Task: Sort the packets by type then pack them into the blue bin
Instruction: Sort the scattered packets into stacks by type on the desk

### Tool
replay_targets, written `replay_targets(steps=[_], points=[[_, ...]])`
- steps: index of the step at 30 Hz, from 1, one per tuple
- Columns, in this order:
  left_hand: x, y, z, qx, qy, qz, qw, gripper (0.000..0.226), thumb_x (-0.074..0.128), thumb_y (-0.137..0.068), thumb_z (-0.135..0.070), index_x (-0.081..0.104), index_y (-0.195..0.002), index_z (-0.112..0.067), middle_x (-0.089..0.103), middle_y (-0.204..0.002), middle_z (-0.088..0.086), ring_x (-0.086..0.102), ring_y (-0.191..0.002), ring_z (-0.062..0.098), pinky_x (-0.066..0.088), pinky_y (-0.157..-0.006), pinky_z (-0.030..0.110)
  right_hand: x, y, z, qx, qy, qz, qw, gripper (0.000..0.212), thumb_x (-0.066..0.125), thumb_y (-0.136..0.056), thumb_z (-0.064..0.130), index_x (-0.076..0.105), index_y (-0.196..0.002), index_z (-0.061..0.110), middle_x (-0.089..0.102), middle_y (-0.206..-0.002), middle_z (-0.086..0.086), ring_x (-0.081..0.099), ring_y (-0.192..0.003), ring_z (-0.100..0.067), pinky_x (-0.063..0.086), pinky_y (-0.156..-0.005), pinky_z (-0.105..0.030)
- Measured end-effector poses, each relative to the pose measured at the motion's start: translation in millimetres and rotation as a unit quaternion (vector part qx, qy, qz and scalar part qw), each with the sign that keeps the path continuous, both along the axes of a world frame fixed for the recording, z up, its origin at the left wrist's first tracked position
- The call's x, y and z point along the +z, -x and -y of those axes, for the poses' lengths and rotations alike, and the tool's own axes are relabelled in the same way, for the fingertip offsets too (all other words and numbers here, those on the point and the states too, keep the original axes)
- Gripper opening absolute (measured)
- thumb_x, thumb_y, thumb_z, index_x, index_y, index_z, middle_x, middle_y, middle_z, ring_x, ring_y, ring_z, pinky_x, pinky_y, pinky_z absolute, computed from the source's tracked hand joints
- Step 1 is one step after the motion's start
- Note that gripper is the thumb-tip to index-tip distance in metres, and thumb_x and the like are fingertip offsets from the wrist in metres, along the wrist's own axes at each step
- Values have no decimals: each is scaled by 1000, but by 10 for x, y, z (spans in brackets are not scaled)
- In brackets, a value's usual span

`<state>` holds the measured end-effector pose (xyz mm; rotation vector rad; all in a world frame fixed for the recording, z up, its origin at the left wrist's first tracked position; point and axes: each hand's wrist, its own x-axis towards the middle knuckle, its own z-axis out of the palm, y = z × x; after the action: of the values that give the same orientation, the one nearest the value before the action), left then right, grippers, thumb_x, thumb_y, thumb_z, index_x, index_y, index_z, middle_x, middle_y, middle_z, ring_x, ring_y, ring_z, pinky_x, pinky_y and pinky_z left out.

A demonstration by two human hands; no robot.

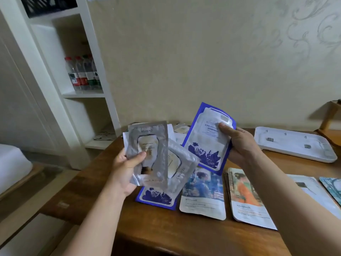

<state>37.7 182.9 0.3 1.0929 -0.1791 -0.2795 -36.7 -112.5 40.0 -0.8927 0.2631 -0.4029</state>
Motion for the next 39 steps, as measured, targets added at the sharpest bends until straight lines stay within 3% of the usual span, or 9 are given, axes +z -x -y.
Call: replay_targets(steps=[6,13,17,21,25,30,35,37,39], points=[[38,-94,-311,76,28,2,997,36,65,-91,2,66,-121,-17,76,-114,13,75,-103,32,62,-68,50,-77,-145,-350,32,35,-26,999,25,66,-94,5,65,-116,-5,77,-100,-21,76,-83,-33,62,-65,-48],[-5,-146,-598,213,21,-15,977,40,71,-93,-4,64,-129,-20,78,-113,2,76,-101,22,62,-78,58,-349,-336,-842,33,66,-128,989,21,63,-95,0,62,-115,-6,72,-109,-27,72,-98,-41,60,-81,-57],[-58,-137,-638,222,18,-38,974,38,72,-93,-4,65,-127,-20,79,-108,1,77,-97,22,63,-71,52,-571,-452,-1120,49,96,-196,975,13,65,-94,-4,62,-107,-2,71,-107,-24,72,-92,-41,60,-79,-57],[-149,-160,-572,194,11,-35,980,33,70,-93,-2,67,-120,-20,78,-113,5,76,-103,26,60,-81,61,-745,-543,-1207,33,188,-230,954,16,69,-88,-7,66,-103,0,72,-105,-22,72,-90,-38,61,-80,-55],[-215,-217,-518,175,4,-33,984,29,70,-93,-2,67,-114,-22,77,-112,6,76,-102,28,57,-85,67,-790,-593,-1155,-1,425,-288,858,23,77,-83,8,60,-99,10,69,-105,-14,68,-94,-31,60,-84,-49],[-289,-260,-483,157,-8,-37,987,34,70,-93,-5,65,-122,-23,77,-115,6,75,-104,27,57,-82,69,-797,-471,-1267,-51,772,-224,592,58,68,-88,27,45,-139,14,43,-140,-14,46,-125,-34,45,-102,-42],[-305,-256,-475,153,-15,-29,988,36,71,-94,-6,64,-124,-24,75,-118,7,74,-108,30,58,-80,67,-876,-368,-1433,153,837,-189,490,53,43,-99,52,43,-149,33,45,-149,0,44,-136,-31,34,-113,-54],[-287,-239,-466,151,-14,-28,988,36,71,-94,-6,64,-125,-23,76,-118,6,74,-108,29,58,-81,66,-877,-311,-1450,185,835,-174,488,51,34,-102,52,40,-150,38,46,-149,2,39,-140,-28,27,-116,-57],[-245,-200,-448,142,-8,-27,989,36,69,-94,-5,64,-125,-21,76,-118,8,74,-107,29,56,-82,69,-838,-281,-1407,188,818,-159,520,46,41,-103,39,44,-149,35,45,-150,1,37,-141,-27,24,-119,-57]])
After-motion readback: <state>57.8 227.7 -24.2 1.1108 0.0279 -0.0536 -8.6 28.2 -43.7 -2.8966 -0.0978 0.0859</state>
